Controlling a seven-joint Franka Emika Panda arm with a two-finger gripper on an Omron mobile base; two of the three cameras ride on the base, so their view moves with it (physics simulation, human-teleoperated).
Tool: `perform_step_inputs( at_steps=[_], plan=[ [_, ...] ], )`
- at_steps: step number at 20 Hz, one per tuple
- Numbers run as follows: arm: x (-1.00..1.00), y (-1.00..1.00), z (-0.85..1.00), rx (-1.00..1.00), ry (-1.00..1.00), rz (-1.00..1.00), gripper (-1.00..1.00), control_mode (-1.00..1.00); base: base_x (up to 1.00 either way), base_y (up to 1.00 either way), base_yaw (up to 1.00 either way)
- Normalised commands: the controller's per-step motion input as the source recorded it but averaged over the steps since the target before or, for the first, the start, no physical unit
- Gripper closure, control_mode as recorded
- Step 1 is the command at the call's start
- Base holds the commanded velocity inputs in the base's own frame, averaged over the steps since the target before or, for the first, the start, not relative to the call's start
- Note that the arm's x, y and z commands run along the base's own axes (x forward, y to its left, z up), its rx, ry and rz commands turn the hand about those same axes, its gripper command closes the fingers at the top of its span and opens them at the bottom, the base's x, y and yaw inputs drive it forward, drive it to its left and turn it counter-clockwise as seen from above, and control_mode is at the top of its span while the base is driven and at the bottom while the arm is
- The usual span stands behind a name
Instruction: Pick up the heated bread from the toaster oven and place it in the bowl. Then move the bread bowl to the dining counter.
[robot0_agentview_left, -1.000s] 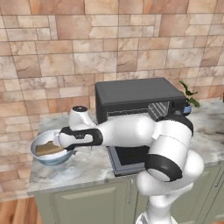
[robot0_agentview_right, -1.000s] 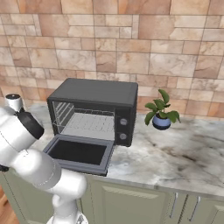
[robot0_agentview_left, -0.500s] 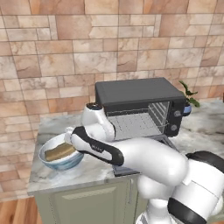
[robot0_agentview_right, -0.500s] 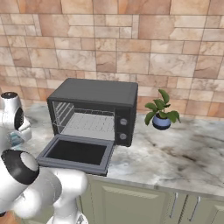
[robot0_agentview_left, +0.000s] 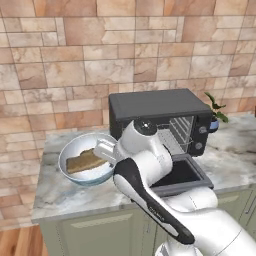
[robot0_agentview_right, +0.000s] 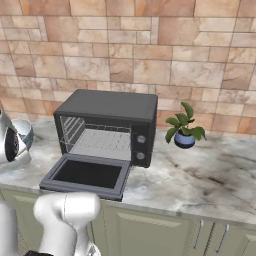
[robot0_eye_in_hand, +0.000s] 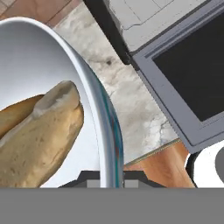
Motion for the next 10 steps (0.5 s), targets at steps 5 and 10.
perform_step_inputs(
  at_steps=[5,10],
  plan=[
    [-0.62,-0.55,1.0,0.09,-0.15,-0.06,1.0,-1.0,0.0,0.0,0.0],
    [-0.49,-0.76,0.77,0.15,-0.12,0.0,1.0,-1.0,0.0,0.0,0.0]
  ],
)
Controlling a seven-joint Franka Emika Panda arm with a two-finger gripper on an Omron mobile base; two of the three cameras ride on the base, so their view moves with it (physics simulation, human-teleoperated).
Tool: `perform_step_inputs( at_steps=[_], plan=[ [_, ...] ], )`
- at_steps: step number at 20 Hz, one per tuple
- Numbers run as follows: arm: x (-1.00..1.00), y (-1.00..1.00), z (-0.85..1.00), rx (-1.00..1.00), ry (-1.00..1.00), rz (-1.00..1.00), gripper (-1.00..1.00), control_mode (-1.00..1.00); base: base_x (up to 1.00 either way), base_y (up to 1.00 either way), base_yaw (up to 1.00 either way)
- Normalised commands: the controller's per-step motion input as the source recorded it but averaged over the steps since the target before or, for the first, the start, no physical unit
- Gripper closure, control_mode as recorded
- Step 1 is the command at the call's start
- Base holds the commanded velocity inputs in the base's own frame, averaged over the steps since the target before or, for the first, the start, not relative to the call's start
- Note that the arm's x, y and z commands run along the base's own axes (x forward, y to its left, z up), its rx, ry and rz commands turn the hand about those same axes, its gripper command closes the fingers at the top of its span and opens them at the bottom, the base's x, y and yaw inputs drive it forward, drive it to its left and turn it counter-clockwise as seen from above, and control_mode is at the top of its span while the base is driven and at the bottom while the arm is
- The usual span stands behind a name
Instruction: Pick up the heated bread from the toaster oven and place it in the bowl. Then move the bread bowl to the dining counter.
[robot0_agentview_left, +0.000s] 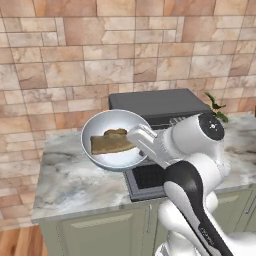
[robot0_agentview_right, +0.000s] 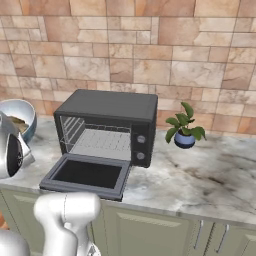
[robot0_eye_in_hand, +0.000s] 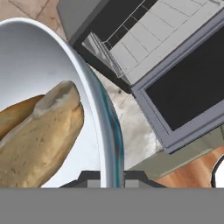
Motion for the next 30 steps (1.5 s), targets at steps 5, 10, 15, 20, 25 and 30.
perform_step_inputs(
  at_steps=[5,10,15,20,25,30],
  plan=[
    [-0.16,-0.66,0.23,0.08,-0.02,0.0,1.0,-1.0,0.0,0.0,0.0],
    [0.0,-0.22,0.0,0.01,0.0,0.0,1.0,1.0,-0.38,-0.47,0.25],
    [0.0,0.0,0.0,0.0,0.0,0.0,1.0,1.0,-1.0,-0.6,0.75],
    [0.0,0.0,0.0,0.0,0.0,0.0,1.0,1.0,-0.73,-0.24,0.94],
    [0.0,0.0,0.0,0.0,0.0,0.0,1.0,1.0,-0.1,0.0,1.0],
    [0.0,0.0,0.0,0.0,0.0,0.0,1.0,1.0,0.0,0.0,1.0]
  ],
)
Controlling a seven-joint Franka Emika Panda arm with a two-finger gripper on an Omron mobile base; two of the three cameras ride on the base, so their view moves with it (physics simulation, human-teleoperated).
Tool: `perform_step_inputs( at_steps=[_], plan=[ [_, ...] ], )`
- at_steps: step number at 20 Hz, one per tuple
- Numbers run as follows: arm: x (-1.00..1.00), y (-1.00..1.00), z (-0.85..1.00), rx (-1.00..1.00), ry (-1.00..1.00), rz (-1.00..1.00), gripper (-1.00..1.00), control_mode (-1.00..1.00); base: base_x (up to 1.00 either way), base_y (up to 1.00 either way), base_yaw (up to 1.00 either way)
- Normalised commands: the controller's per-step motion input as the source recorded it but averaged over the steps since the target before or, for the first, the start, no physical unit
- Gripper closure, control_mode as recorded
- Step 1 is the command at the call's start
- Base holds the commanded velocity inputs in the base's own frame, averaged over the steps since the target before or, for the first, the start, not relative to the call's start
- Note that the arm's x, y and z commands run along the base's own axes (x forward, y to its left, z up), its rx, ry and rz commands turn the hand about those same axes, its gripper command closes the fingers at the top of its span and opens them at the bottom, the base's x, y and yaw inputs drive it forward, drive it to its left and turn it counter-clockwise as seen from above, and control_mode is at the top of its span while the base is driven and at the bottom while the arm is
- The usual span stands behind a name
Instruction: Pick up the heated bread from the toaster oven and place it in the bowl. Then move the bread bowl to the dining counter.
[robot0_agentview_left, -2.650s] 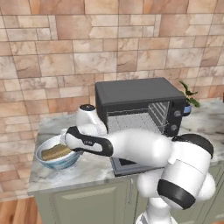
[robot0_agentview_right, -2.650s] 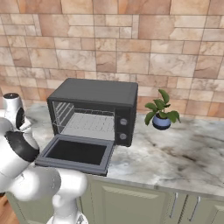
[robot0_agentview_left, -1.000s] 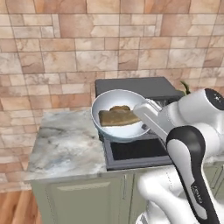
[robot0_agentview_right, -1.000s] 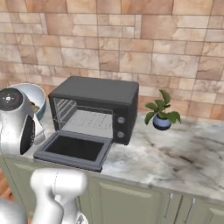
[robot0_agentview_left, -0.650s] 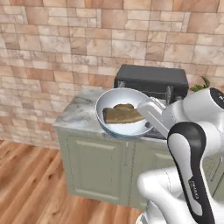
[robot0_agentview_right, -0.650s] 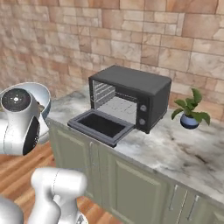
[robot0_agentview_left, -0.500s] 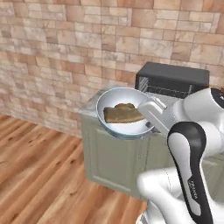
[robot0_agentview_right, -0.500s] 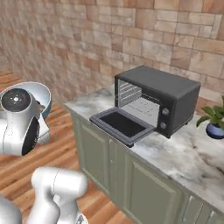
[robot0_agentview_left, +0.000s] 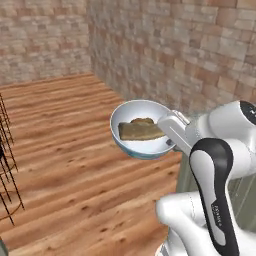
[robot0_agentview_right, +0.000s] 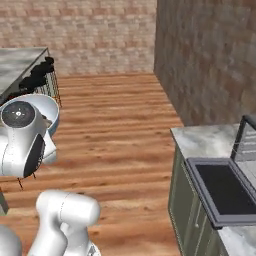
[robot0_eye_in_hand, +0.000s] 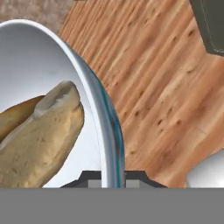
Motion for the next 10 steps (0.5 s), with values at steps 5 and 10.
perform_step_inputs(
  at_steps=[5,10],
  plan=[
    [0.0,0.0,0.0,0.0,0.0,0.0,1.0,1.0,0.0,0.13,0.99],
    [0.0,0.0,0.0,0.0,0.0,0.0,1.0,1.0,0.65,0.62,0.61]
  ],
)
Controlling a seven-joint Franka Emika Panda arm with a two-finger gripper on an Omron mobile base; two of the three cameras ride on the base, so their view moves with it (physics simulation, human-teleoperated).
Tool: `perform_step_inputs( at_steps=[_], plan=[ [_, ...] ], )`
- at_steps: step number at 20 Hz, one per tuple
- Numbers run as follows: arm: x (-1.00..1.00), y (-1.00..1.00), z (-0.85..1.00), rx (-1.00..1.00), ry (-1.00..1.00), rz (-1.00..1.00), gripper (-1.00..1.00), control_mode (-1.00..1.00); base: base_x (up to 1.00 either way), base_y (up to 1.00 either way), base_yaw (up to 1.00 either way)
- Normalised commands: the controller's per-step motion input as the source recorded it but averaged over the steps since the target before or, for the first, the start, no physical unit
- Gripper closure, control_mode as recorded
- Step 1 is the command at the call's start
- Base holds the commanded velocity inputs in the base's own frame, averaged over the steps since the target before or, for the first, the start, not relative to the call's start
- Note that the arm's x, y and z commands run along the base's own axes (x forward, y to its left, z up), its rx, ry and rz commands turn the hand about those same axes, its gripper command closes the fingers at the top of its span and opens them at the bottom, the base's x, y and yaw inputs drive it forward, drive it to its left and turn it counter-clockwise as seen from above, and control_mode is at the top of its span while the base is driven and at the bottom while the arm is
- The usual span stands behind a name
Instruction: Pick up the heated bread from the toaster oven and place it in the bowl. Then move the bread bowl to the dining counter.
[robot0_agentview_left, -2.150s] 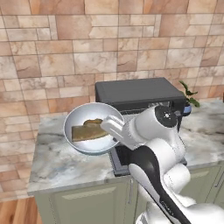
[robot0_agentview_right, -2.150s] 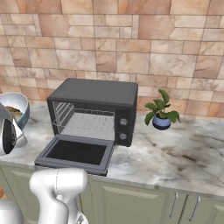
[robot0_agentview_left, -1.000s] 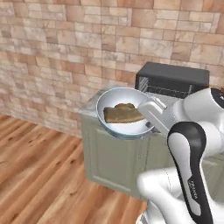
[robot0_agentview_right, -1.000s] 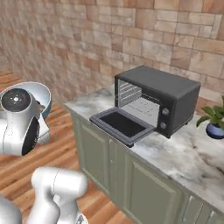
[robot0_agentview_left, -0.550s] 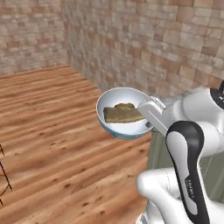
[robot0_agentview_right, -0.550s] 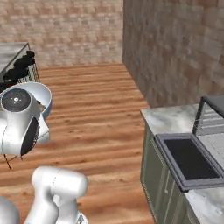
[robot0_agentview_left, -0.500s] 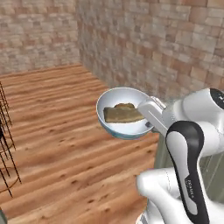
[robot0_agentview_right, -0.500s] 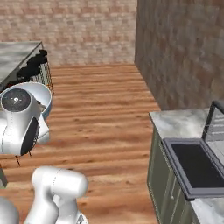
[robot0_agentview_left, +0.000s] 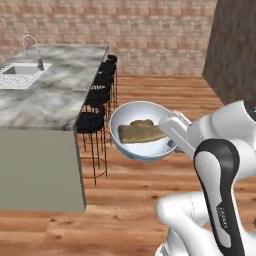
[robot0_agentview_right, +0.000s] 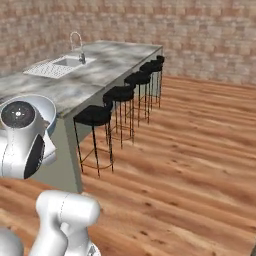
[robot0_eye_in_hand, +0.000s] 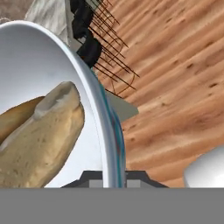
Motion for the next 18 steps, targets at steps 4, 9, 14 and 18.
perform_step_inputs(
  at_steps=[4,9,14,18],
  plan=[
    [0.0,0.0,0.0,0.0,0.0,0.0,1.0,1.0,1.0,0.96,0.2],
    [0.0,0.0,0.0,0.0,0.0,0.0,1.0,1.0,1.0,1.0,-0.03],
    [0.0,0.0,0.0,0.0,0.0,0.0,1.0,1.0,0.71,1.0,-0.37],
    [0.0,0.0,0.0,0.0,0.0,0.0,1.0,1.0,0.05,1.0,-0.5]
  ],
)
